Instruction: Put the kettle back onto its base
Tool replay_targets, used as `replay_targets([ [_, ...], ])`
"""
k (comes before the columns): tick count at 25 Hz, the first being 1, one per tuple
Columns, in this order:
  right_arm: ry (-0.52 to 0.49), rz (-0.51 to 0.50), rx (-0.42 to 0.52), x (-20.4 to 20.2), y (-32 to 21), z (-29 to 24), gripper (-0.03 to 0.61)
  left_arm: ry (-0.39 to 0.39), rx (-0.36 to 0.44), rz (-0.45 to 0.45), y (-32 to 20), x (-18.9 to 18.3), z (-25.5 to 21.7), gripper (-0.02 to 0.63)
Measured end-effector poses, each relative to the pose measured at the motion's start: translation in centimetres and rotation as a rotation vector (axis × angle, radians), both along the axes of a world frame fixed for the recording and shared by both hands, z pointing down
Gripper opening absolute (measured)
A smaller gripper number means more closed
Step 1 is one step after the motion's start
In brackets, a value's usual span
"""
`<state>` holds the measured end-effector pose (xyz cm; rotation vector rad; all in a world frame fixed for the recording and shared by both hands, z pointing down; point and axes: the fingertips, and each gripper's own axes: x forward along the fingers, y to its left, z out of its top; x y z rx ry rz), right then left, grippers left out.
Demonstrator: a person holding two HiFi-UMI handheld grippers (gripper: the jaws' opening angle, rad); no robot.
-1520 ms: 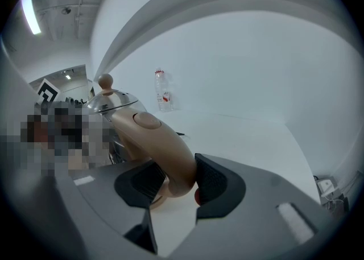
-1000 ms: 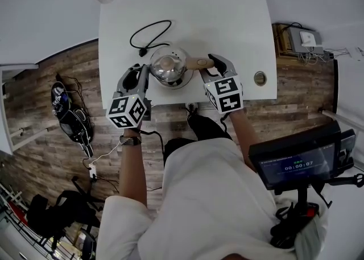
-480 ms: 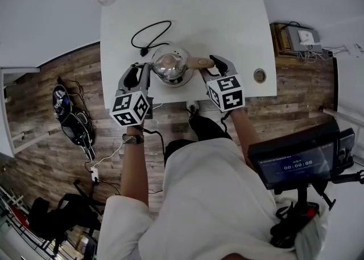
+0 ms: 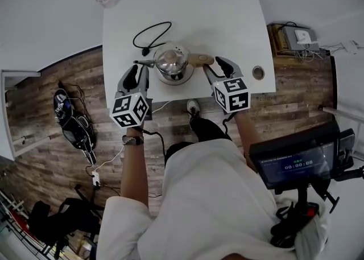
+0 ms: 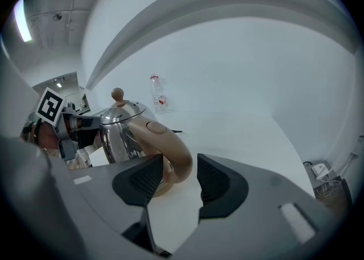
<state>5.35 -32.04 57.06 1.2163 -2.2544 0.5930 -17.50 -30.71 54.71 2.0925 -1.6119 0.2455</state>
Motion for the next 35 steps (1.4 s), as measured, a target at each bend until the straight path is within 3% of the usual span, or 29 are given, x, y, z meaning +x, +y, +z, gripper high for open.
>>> replay_targets([
  [8, -0.017, 0.092, 0.089, 1.4, 1.5, -3.8, 0.077, -0.063, 0.06, 0.006, 1.9, -0.4, -2.5, 0.124],
  [16, -0.022, 0.149, 0.23, 2.1, 2.2, -10.6, 0.003, -0.162, 0.237, 0.069, 3.0, 1.2, -8.8, 0.006],
  [24, -0.037, 0.16, 0.46, 1.5, 4.1, -19.9, 0.002, -0.15, 0.364, 0.102, 4.6, 2.2, -16.4, 0.006],
  [31, -0.064, 0.177, 0.57, 1.4, 5.5, -25.5, 0.002, -0.214, 0.478, 0.13, 5.8, 3.2, -22.3, 0.006],
  [35, -0.065, 0.158, 0.571, 1.0, 6.1, -26.6, 0.002, -0.247, 0.512, 0.142, 6.2, 3.8, -23.8, 0.006],
])
